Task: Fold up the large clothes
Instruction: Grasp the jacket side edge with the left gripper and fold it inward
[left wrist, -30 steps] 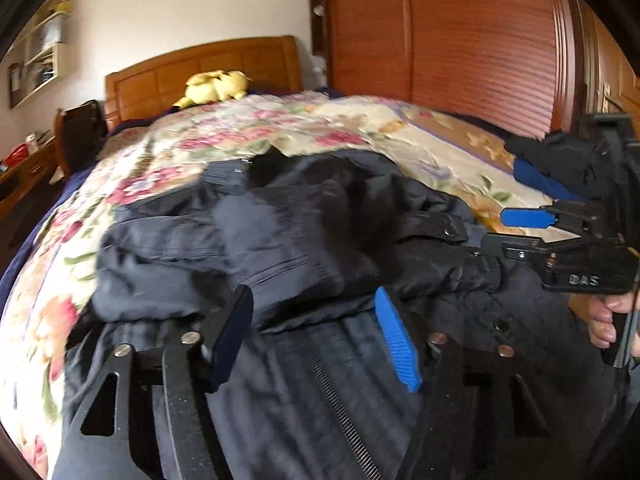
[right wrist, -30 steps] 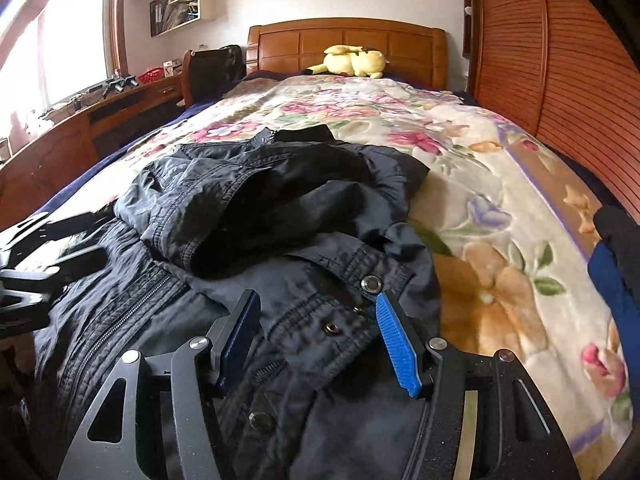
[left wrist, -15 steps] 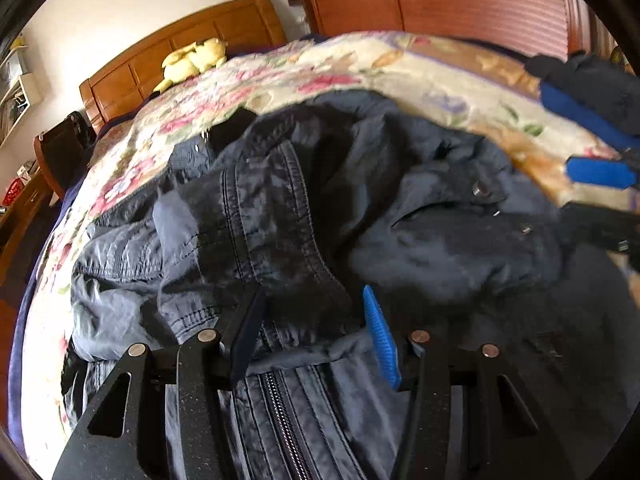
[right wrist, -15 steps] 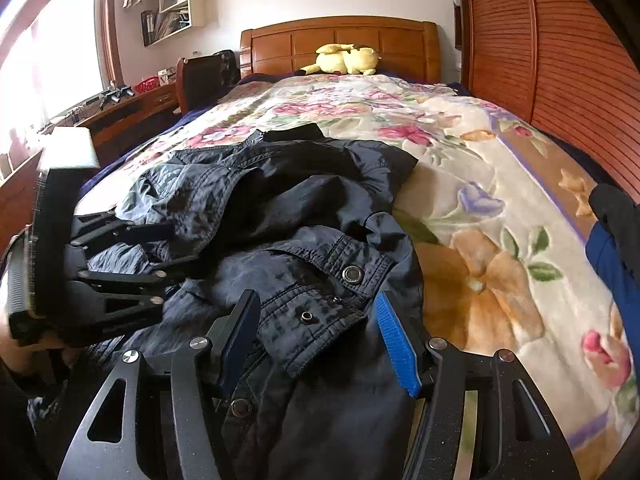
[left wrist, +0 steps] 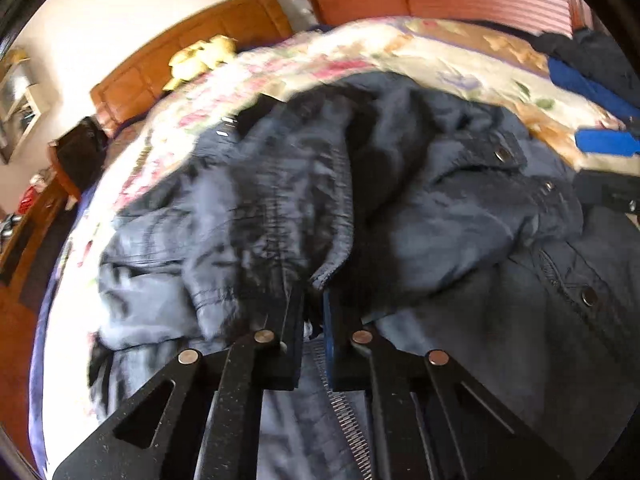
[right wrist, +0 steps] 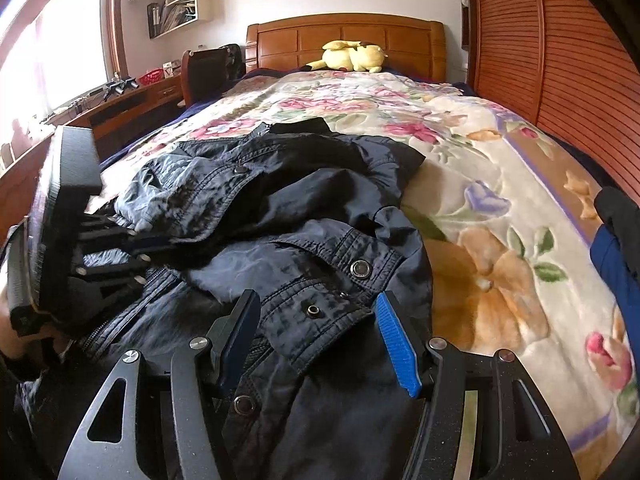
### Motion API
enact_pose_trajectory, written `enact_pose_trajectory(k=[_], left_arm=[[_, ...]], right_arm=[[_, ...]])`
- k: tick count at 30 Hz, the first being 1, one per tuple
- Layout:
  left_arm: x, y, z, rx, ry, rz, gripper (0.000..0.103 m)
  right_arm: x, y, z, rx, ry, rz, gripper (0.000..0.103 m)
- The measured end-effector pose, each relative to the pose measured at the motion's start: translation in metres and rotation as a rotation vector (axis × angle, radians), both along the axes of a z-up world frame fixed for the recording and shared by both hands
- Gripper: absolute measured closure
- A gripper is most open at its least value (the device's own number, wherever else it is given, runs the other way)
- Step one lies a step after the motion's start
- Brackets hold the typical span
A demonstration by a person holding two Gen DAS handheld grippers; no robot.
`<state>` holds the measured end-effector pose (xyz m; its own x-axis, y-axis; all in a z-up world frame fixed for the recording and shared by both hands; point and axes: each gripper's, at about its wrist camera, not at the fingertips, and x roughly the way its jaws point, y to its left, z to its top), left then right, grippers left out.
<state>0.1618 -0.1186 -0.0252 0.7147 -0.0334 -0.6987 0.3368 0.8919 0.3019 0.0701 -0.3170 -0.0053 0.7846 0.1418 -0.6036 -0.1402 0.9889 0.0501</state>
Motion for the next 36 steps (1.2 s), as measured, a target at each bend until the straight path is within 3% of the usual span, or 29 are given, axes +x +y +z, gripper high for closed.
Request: enact_pose_trajectory(k=[5,10,28,32,36], left_arm=[[-0.018,0.038,0.034,-0.068,-0.117,0.064,0.096],[-0.037,0.069,0.053,-0.099,-0.171,0.111,0.097],[-0.076,0.131,0.058,-0.17,-0.206,0.18,0.099],[-0.079,0.145,0.046,-0.187,-0.172,0.191,0.099],[-0.08,0.15,0.03,-0.155,-0.145,0.219,0.099]], right_arm=[[-0.001,0.003,0.0,-0.005,-0.004,0.007,0.041],[-0.001,0.007,-0.002,-0.026,-0.005,0.016,0.041],[-0.001,0.019,-0.001,-0.034,-0.015,0.038,0.041],[-0.002,0.018,-0.002,-0.039,-0.014,0.041,0.041],[-0.001,0.019,-0.005,-0.046,-0.005,0.044,0.041]])
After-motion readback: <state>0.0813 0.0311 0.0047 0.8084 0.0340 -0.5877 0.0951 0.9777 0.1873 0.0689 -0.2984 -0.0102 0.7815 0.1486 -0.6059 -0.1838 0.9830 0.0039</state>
